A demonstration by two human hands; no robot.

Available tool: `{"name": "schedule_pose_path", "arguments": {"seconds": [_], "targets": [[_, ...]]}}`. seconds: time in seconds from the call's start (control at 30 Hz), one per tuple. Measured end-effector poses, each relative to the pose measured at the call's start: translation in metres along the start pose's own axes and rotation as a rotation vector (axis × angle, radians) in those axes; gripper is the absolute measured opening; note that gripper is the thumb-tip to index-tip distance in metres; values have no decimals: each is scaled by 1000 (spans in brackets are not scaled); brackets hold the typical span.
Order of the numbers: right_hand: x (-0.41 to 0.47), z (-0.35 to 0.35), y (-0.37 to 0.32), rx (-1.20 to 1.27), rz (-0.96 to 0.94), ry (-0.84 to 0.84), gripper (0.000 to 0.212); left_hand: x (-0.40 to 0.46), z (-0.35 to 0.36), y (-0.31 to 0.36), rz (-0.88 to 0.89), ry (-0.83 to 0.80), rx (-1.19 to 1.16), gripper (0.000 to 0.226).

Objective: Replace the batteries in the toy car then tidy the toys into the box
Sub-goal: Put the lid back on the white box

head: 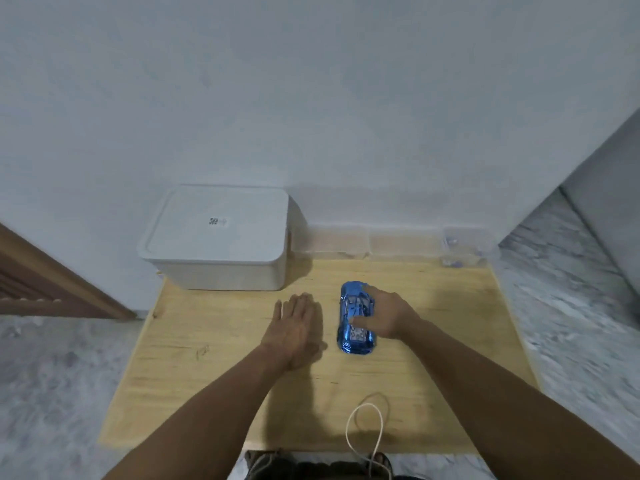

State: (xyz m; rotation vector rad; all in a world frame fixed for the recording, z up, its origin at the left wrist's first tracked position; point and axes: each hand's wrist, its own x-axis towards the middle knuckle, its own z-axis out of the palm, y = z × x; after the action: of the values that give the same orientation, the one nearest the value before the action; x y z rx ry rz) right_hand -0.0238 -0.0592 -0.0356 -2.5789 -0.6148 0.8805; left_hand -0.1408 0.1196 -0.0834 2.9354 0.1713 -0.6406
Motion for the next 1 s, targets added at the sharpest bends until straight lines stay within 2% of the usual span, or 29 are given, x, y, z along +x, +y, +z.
{"name": "schedule_pose_path", "arguments": {"seconds": [0.1, 0.23, 0.43, 1.0], "targets": [[0, 13, -2, 55, 33, 53, 81, 1, 20, 0, -49, -42, -11, 94], [3, 30, -8, 30, 118, 90, 100, 2, 35, -5, -104, -62, -69, 91], [2, 47, -12, 0, 167, 191, 92, 2, 38, -8, -85, -50, -116, 91], [-22, 74, -13, 78, 121, 254, 93, -11, 39, -22, -22, -63, -111, 79]]}}
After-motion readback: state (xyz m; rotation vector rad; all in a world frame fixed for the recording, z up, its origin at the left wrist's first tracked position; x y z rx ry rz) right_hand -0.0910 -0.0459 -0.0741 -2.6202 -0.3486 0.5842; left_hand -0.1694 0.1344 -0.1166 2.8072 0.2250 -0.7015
